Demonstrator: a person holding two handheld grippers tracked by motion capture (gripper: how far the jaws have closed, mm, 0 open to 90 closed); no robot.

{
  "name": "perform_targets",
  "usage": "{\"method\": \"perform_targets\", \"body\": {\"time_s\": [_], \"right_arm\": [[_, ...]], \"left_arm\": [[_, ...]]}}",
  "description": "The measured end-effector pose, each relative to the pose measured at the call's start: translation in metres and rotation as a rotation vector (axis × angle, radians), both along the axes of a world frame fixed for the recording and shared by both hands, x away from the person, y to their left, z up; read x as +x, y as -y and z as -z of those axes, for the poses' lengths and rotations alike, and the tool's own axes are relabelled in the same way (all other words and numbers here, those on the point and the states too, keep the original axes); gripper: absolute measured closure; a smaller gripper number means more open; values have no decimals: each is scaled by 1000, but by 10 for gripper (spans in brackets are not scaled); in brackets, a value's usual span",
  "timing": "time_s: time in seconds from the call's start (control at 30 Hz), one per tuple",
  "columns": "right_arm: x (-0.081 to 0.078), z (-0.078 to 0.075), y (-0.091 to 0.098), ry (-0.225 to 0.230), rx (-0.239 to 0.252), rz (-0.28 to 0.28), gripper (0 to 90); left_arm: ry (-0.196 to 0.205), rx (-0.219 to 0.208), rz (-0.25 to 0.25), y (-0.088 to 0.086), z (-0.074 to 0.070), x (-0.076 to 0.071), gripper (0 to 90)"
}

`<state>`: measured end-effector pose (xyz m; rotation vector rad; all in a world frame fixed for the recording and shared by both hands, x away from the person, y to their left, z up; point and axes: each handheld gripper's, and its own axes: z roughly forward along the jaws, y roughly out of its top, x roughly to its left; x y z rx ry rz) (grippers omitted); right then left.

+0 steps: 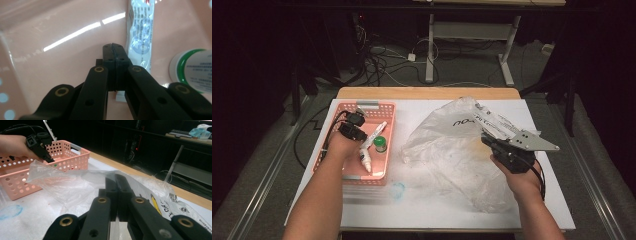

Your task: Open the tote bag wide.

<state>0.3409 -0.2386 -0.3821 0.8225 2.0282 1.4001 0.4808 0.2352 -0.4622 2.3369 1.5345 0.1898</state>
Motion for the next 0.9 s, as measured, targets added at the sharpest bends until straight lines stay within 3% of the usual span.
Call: {"method": "perform_targets", "body": {"time_s": [0.1,0.2,0.3,0.37,0.47,0.67,0.77,0.9], "right_arm": [[0,0,0,0,0,0,900],[1,0,0,-2,-1,2,900],[1,1,0,-6,0,5,900],[1,1,0,-6,-1,5,900],[1,1,0,-6,0,3,900],[1,2,0,-8,-4,5,900],[2,3,1,-10,-3,6,900],[1,2,1,-10,-2,6,900]], "left_arm": [[56,-54,11,4,-8,3,878],[100,-80,43,12,-16,7,876],[121,-111,59,18,-19,11,713],[107,-106,61,20,-17,15,606],[52,-111,37,19,-9,20,498],[1,-81,48,18,2,22,498],[-25,-33,59,21,7,22,498],[-16,-10,69,22,7,21,542]]}}
